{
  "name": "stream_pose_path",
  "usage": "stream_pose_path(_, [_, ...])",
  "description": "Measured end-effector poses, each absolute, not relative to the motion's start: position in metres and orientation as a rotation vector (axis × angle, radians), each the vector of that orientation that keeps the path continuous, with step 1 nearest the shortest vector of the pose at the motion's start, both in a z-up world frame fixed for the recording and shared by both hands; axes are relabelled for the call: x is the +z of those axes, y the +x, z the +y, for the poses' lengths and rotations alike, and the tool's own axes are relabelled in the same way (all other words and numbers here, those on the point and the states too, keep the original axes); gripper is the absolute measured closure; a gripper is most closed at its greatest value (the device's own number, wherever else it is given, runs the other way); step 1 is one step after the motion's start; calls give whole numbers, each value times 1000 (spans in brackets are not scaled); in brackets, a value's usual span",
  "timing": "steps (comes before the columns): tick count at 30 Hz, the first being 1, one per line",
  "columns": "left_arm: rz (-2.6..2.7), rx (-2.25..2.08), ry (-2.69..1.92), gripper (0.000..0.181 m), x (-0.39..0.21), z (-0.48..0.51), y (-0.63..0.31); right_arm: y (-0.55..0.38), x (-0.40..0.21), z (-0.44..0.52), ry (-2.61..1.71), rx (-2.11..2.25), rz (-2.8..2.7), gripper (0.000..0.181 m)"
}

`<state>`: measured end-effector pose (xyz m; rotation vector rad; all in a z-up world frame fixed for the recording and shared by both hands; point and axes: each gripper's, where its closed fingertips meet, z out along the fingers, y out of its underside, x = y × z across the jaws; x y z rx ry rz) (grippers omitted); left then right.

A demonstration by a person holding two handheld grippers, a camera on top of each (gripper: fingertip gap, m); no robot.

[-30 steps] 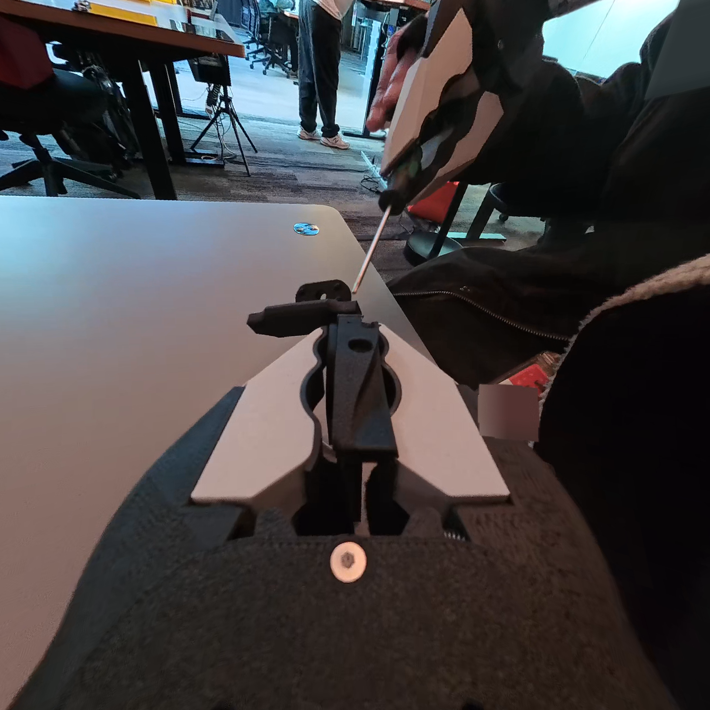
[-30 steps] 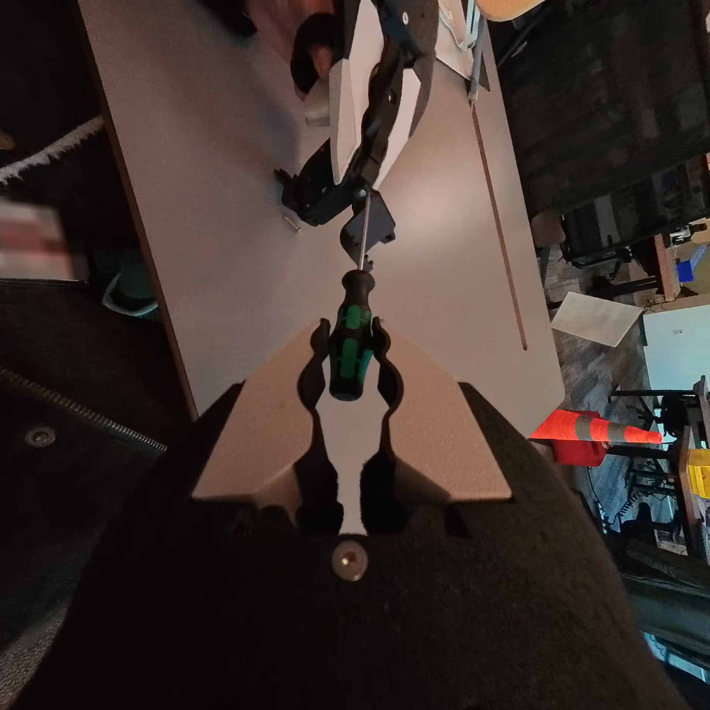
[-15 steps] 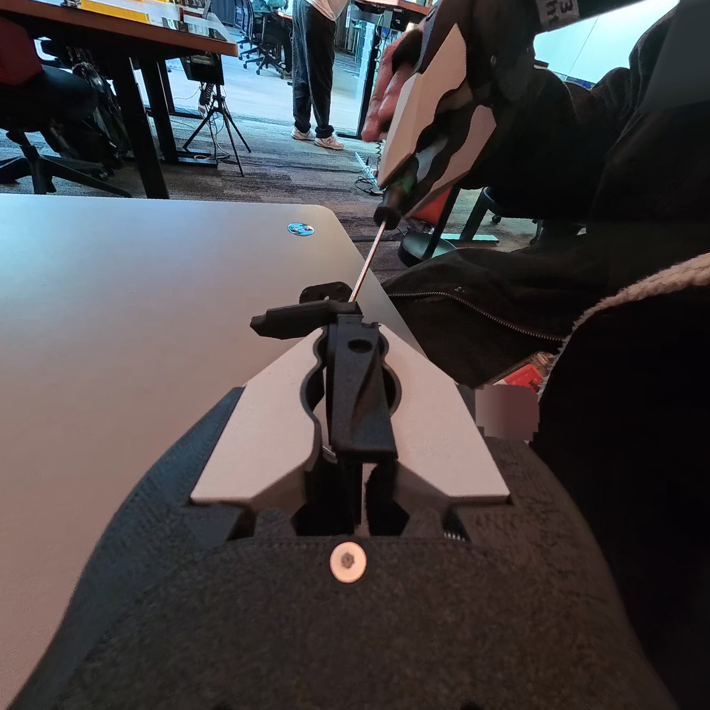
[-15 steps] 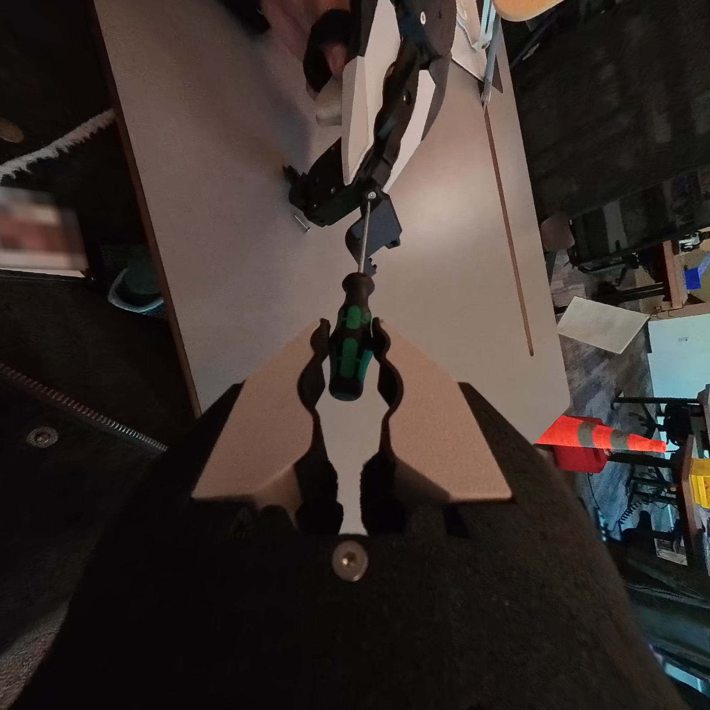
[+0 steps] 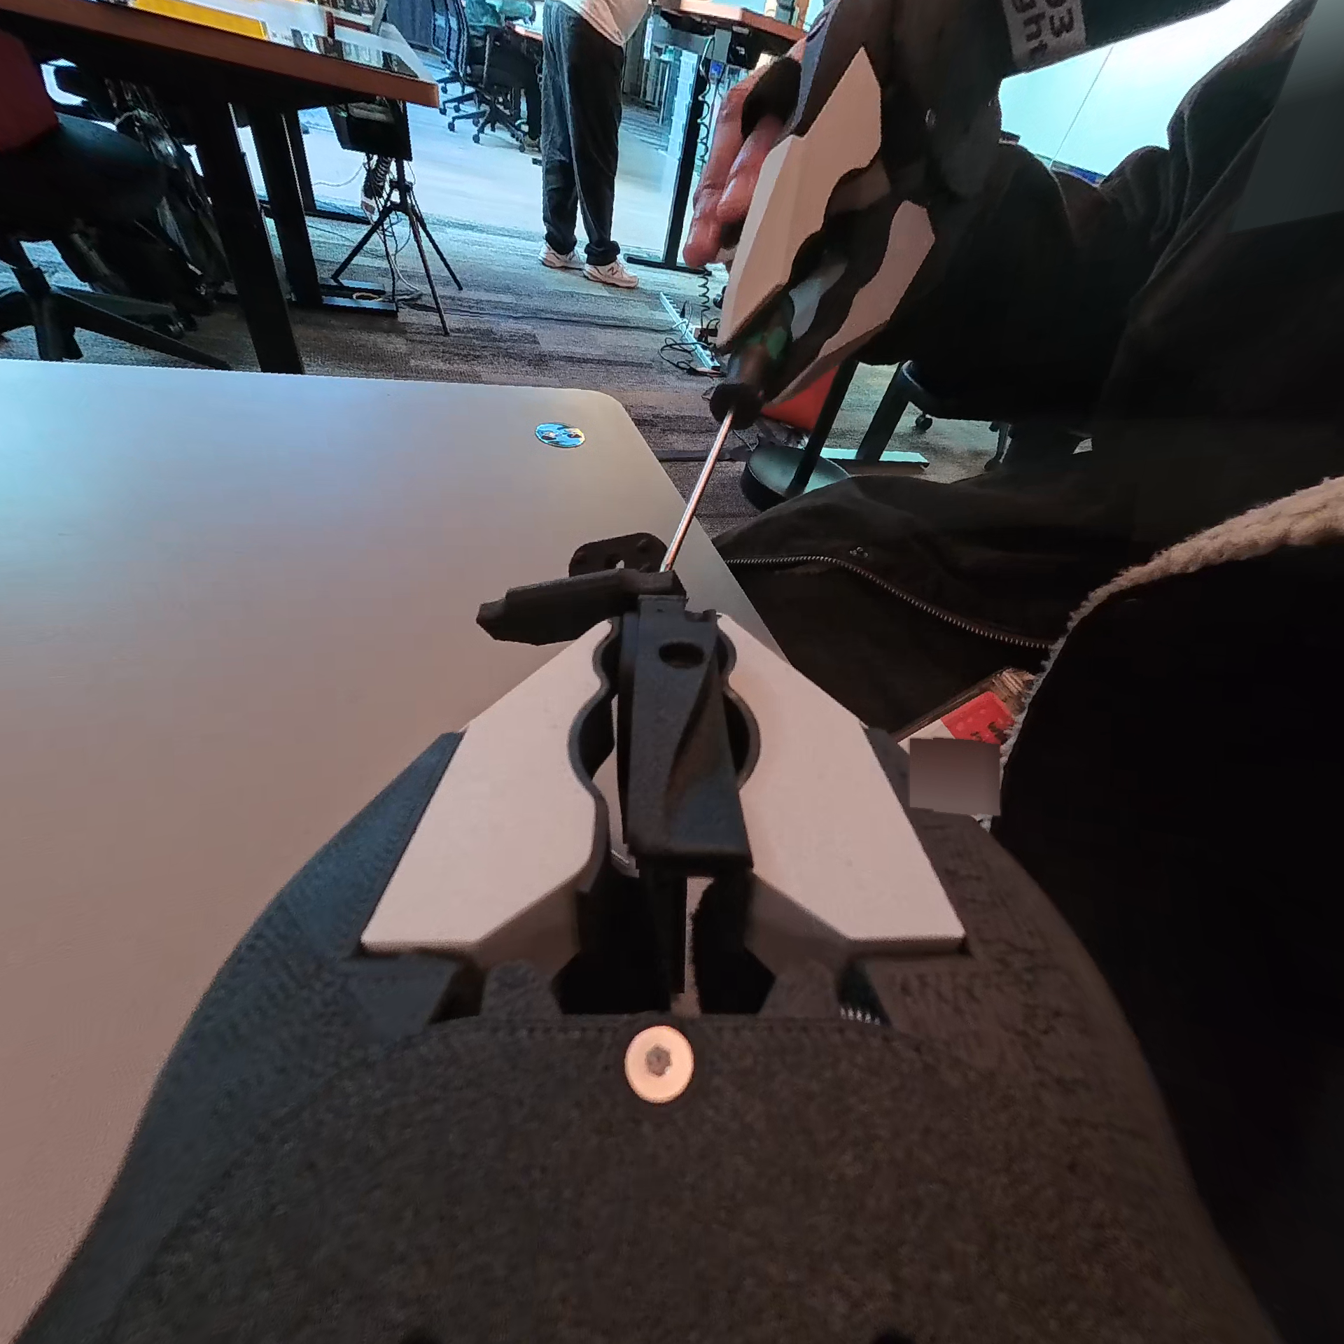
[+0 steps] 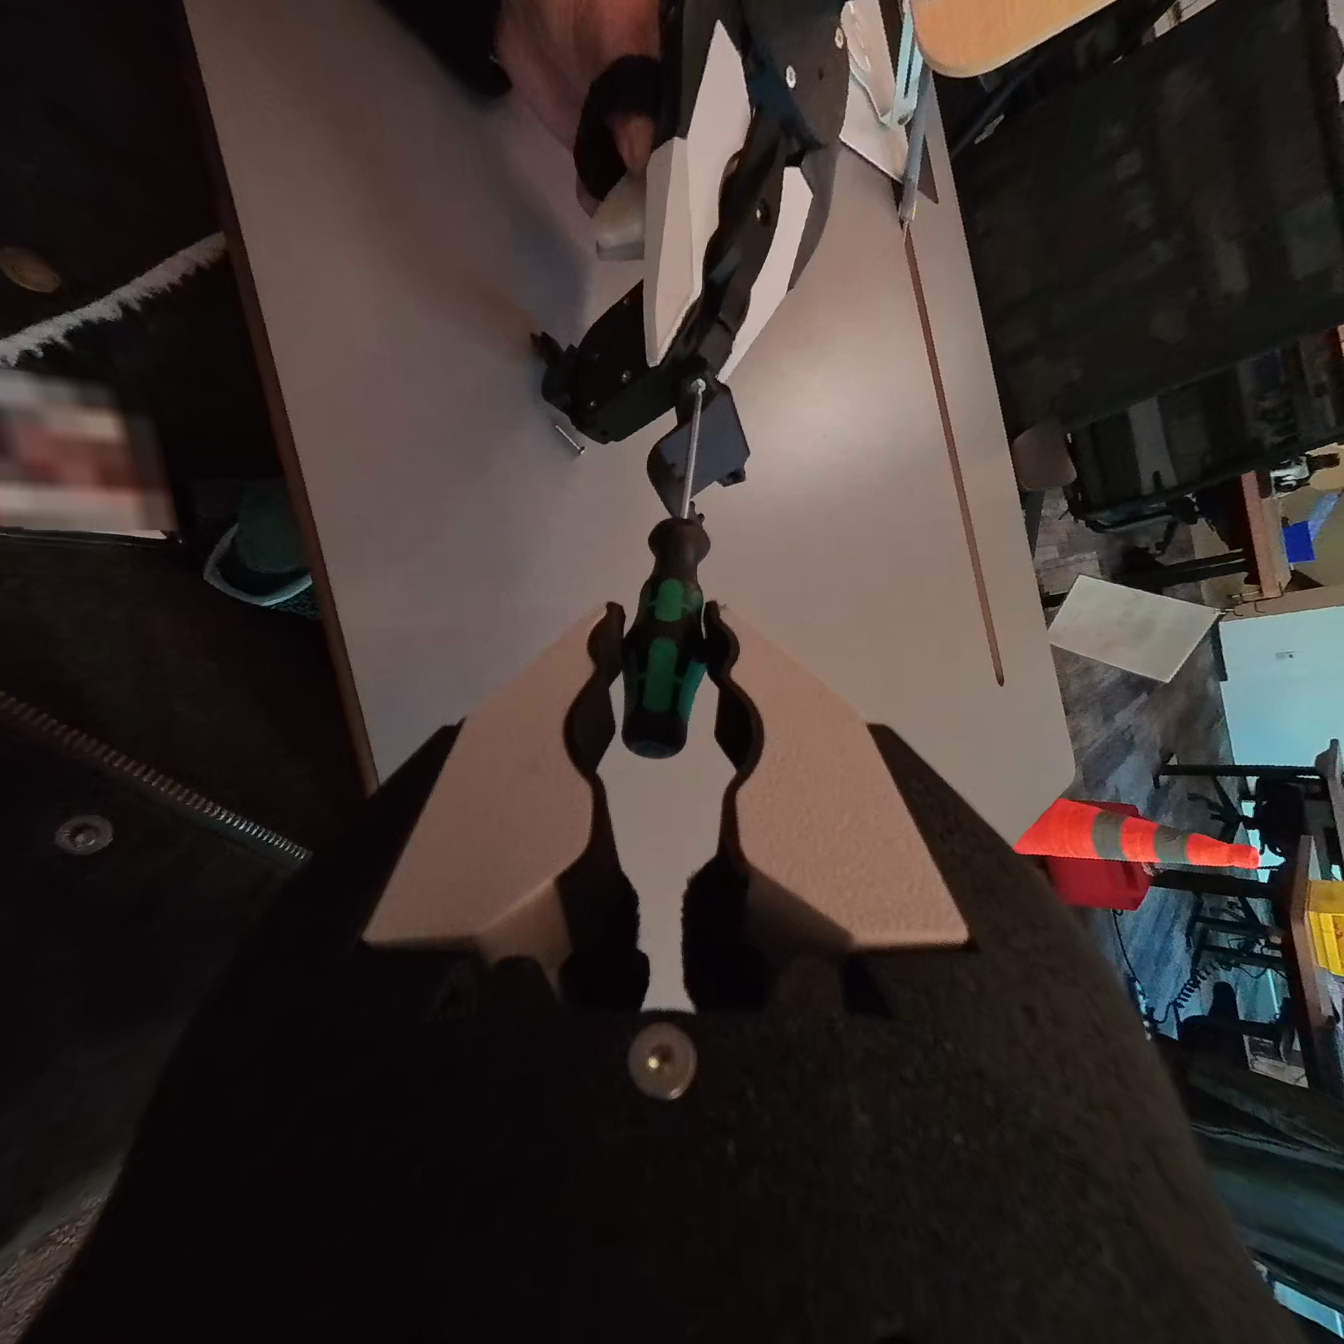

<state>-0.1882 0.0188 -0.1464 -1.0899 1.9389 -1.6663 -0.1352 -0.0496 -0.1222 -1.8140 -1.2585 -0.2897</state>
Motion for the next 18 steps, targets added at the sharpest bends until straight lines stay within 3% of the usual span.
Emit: stream_pose_path(18, [1942,-1769,-1098,160,-143,17,-193,-137,-122,-45,-1765,-278,-1265,160])
